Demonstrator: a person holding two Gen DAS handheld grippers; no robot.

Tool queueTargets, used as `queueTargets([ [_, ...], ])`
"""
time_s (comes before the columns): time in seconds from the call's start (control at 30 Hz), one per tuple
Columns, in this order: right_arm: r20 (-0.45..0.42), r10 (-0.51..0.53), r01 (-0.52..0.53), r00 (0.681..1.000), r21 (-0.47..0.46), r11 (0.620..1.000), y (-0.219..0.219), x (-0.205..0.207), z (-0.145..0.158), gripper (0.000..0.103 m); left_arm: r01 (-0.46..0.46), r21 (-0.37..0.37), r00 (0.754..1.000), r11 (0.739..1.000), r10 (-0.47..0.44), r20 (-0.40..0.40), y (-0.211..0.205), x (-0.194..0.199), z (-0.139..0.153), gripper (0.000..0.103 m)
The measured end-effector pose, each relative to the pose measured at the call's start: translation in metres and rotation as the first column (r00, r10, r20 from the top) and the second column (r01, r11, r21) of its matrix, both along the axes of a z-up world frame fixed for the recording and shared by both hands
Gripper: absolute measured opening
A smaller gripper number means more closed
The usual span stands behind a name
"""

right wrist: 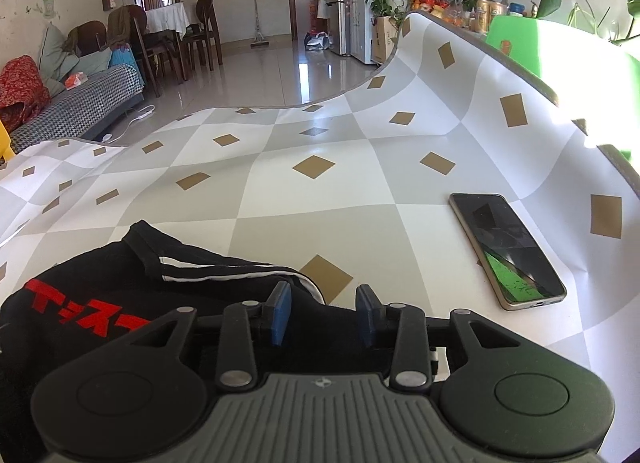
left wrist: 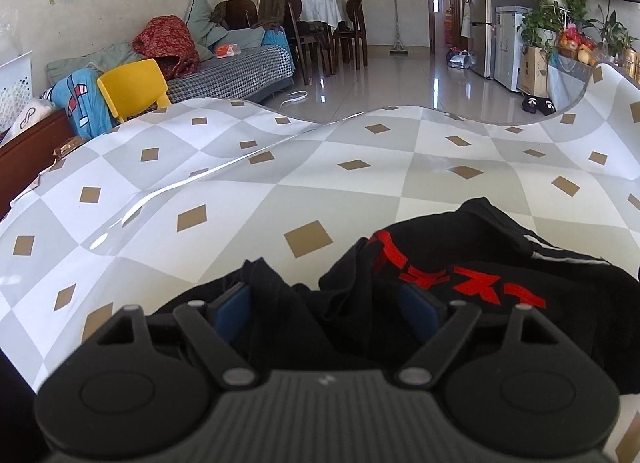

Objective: Fold clothes

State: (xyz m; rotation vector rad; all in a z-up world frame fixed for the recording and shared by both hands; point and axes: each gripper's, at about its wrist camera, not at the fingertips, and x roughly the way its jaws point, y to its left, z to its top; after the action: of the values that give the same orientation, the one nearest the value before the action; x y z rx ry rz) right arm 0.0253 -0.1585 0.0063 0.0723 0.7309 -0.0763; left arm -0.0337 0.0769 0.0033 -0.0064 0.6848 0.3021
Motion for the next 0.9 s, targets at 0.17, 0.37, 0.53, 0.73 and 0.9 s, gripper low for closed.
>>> queueTargets([
  [0.17,-0.069,-0.008,0.013,0.998,0.076,0.997,-0.013,-0.007,-0.005,0.036,-0.034,0.003,0.999,0.999,0.034,-0.02,0.006,0.001,0.0,0.084],
  [0.37,-0.114,0.014,-0.003,0.993,0.097,0.995,-0.013,-0.013,-0.01,0.036,-0.058,0.01,0.997,0.998,0.059,-0.052,0.009,-0.001,-0.003,0.084],
  [0.53,-0.176,0.025,-0.012,0.984,0.073,0.997,-0.005,-0.008,-0.023,0.036,-0.022,0.013,0.992,1.0,0.023,-0.12,0.002,0.001,-0.014,0.085],
  [0.73,-0.182,0.004,0.0,0.983,0.025,1.0,0.001,-0.003,-0.033,0.036,-0.003,-0.006,0.982,1.0,0.002,-0.19,-0.003,0.001,-0.029,0.086],
  [0.9,-0.161,0.007,-0.018,0.987,-0.068,0.998,0.01,0.003,-0.037,0.036,-0.001,-0.016,0.98,1.0,-0.002,-0.198,-0.004,0.001,-0.031,0.087],
])
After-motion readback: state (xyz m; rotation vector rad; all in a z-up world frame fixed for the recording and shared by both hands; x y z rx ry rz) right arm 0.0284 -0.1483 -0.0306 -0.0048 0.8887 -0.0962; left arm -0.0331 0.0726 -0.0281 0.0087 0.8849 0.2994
